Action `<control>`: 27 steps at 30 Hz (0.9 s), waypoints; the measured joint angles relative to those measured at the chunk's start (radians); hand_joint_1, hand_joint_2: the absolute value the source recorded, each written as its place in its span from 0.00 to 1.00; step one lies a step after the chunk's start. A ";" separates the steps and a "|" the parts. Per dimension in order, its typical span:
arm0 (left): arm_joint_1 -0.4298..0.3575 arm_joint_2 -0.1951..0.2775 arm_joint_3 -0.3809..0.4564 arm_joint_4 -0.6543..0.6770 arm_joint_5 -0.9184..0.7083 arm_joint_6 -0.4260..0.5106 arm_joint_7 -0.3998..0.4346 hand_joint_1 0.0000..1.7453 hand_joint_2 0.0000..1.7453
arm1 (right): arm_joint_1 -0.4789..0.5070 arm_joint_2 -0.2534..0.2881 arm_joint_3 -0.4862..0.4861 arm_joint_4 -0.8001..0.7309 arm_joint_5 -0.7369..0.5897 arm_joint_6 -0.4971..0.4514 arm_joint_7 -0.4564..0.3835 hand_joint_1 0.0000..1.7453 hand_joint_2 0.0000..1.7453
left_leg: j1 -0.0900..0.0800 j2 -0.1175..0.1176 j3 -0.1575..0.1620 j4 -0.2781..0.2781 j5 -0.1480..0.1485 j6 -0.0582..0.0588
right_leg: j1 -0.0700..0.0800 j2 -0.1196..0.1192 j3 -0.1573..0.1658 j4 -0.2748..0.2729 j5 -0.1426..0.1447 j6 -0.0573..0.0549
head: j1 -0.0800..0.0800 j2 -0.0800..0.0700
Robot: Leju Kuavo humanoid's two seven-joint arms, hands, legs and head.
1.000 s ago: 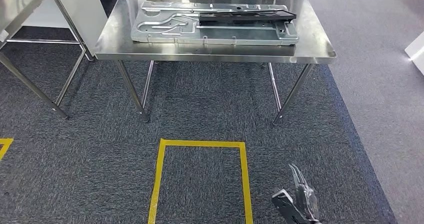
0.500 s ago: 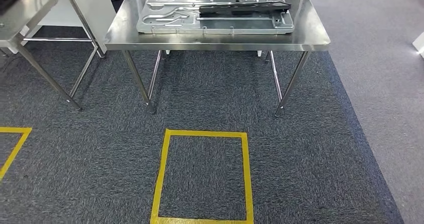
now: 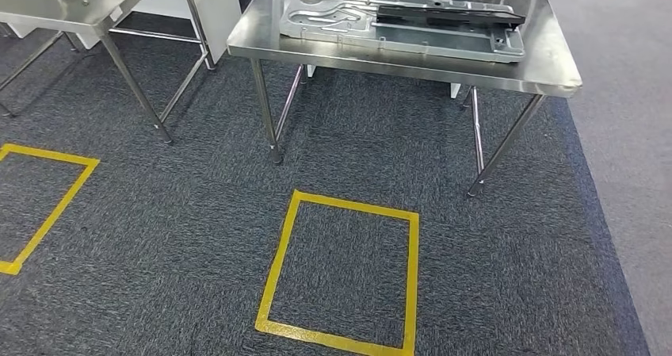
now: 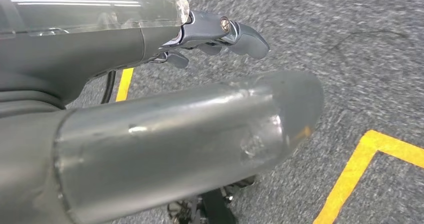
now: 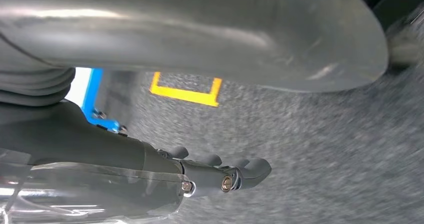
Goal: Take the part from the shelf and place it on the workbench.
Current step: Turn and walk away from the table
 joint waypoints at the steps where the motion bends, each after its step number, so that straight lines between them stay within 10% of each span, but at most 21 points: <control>1: -0.001 0.000 0.000 0.000 0.000 -0.001 -0.001 0.00 0.00 | 0.000 0.004 0.000 0.000 0.008 0.006 -0.013 0.00 0.00 | -0.001 -0.010 -0.004 0.004 0.002 -0.004 | -0.001 0.022 0.040 -0.070 0.026 -0.003 | 0.000 0.000; 4: -0.004 -0.001 0.000 0.000 0.000 -0.001 -0.001 0.00 0.00 | -0.003 0.015 0.000 0.000 0.023 0.020 -0.031 0.00 0.00 | -0.001 -0.036 -0.020 0.013 0.010 -0.021 | 0.001 0.060 0.087 -0.169 0.049 -0.014 | 0.000 0.000; 6: -0.004 -0.001 0.000 0.000 -0.001 -0.001 -0.001 0.00 0.00 | -0.006 0.017 0.000 0.000 0.027 0.024 -0.035 0.00 0.00 | 0.003 -0.051 -0.029 0.013 0.015 -0.033 | 0.002 0.039 0.087 -0.175 0.055 -0.026 | 0.000 0.000; 13: -0.005 -0.003 -0.001 0.000 -0.009 0.004 0.020 0.00 0.00 | -0.006 0.011 0.005 0.006 0.061 0.092 0.009 0.00 0.00 | 0.007 0.031 -0.151 0.292 -0.123 -0.054 | 0.007 -0.050 0.082 -0.187 0.066 -0.054 | 0.000 0.000; 18: -0.010 -0.003 -0.004 0.000 -0.016 0.005 0.025 0.00 0.00 | -0.009 -0.002 0.006 0.017 0.076 0.141 0.064 0.00 0.00 | 0.000 0.107 -0.010 0.046 -0.019 -0.041 | 0.013 -0.102 0.084 -0.170 0.051 -0.040 | 0.000 0.000; 23: -0.011 -0.003 -0.006 0.000 -0.023 0.004 0.025 0.00 0.00 | -0.012 -0.002 0.002 0.018 0.058 0.131 0.071 0.00 0.00 | -0.004 0.103 -0.007 0.024 -0.018 -0.028 | 0.018 -0.123 0.086 -0.166 0.046 -0.029 | 0.000 0.000; 27: 0.004 0.007 -0.050 0.000 -0.098 -0.037 0.029 0.00 0.00 | -0.014 0.010 -0.014 0.018 0.063 0.119 0.048 0.00 0.00 | 0.003 0.046 -0.015 0.012 0.000 0.003 | 0.006 -0.024 0.004 0.022 -0.071 -0.004 | 0.000 0.000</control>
